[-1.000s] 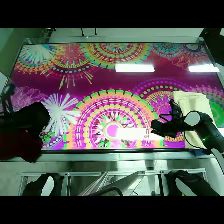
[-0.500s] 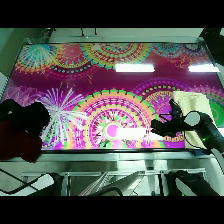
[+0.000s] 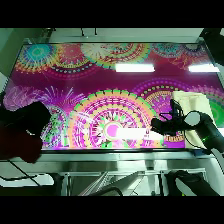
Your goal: Fold the shirts.
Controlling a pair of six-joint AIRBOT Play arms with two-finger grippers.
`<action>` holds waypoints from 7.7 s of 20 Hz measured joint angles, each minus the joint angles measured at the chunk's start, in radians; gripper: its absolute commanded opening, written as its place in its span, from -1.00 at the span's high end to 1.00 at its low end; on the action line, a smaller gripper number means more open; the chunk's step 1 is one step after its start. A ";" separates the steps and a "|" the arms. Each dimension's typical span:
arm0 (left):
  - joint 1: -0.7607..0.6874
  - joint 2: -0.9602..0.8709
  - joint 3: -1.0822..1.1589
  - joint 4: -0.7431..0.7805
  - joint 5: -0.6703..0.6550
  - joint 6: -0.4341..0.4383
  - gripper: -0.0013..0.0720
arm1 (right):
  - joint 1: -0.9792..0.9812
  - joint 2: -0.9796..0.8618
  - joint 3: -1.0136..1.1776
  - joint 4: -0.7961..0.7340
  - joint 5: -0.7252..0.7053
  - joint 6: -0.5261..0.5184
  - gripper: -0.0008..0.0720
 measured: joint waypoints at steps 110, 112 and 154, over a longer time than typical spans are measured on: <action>-0.367 0.665 0.357 -0.454 -0.118 0.001 0.94 | 0.015 0.116 0.466 0.735 -0.039 -0.858 0.92; -0.394 0.607 0.295 -0.450 -0.119 0.017 0.94 | 0.014 0.062 0.434 0.655 -0.018 -0.823 0.92; 0.024 0.189 -0.346 -0.098 0.130 0.034 -0.47 | -0.344 -0.261 0.179 0.398 0.152 -0.771 -0.09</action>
